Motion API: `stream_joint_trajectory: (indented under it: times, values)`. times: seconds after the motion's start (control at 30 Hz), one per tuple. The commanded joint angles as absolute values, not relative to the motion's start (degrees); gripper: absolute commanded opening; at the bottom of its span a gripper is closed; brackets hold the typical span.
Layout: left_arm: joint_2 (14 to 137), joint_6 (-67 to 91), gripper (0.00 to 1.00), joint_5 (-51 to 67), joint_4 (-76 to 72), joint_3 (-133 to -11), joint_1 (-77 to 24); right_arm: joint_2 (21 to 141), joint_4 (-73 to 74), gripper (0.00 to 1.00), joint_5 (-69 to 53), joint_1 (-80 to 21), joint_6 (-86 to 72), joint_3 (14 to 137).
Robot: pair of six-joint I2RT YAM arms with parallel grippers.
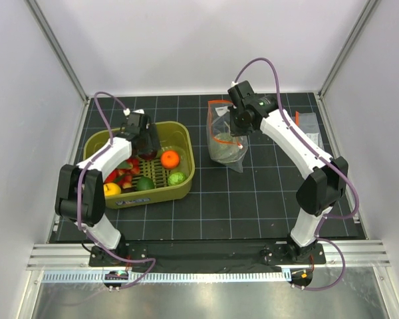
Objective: Place the food in the zip-top bag and seal the zipper
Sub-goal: Pick up the fake fruit from the bin, then place the fake fruit in the zipper food storage bag.
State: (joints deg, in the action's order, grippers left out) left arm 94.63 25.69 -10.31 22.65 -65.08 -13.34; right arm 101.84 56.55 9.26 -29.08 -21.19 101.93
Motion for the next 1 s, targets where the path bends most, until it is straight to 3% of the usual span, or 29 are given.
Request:
stream_joint_trajectory:
  times: [0.0,0.23,0.53,0.7,0.97]
  values:
    - [92.12,24.78,0.50,-5.29,19.33,-66.35,-12.92,100.45,55.37,0.01,9.05,-29.00,-21.18,105.20]
    - [85.52,25.31,0.34,8.24,26.98,-71.18,-13.01,101.42,54.49,0.01,8.18,-29.00,-22.15,105.47]
    - [81.30,32.07,0.31,26.51,22.59,-82.59,-13.27,102.92,54.23,0.01,7.64,-29.00,-21.97,107.23]
    - [86.82,33.22,0.27,33.92,19.26,-92.36,-16.51,102.22,54.58,0.01,7.21,-28.92,-22.06,107.93]
    - [105.54,33.93,0.24,40.52,16.79,-108.80,-23.46,100.90,56.51,0.01,7.29,-28.92,-23.47,110.91]
